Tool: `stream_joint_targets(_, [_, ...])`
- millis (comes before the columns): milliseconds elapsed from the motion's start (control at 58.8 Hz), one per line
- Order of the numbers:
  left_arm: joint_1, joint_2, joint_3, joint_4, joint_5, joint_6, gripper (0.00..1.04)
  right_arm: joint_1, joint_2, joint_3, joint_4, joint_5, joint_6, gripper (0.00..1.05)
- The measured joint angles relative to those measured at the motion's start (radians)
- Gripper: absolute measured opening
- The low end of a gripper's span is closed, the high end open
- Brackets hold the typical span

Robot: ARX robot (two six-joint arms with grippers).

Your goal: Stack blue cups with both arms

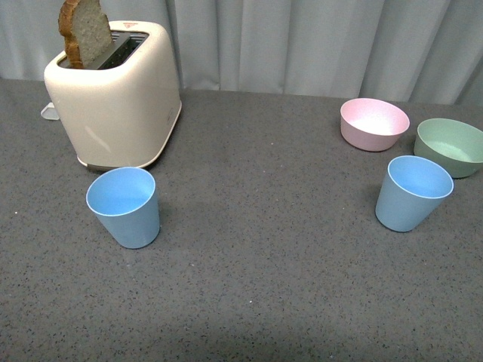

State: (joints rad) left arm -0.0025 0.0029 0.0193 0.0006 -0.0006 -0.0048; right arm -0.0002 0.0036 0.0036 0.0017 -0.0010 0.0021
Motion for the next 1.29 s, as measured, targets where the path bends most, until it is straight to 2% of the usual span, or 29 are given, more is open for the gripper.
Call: stream_joint_targets(1292, [0.000, 0.000, 0.000, 0.000, 0.000, 0.000, 0.98, 0.000, 0.000, 0.000, 0.000, 0.000, 0.000, 0.95])
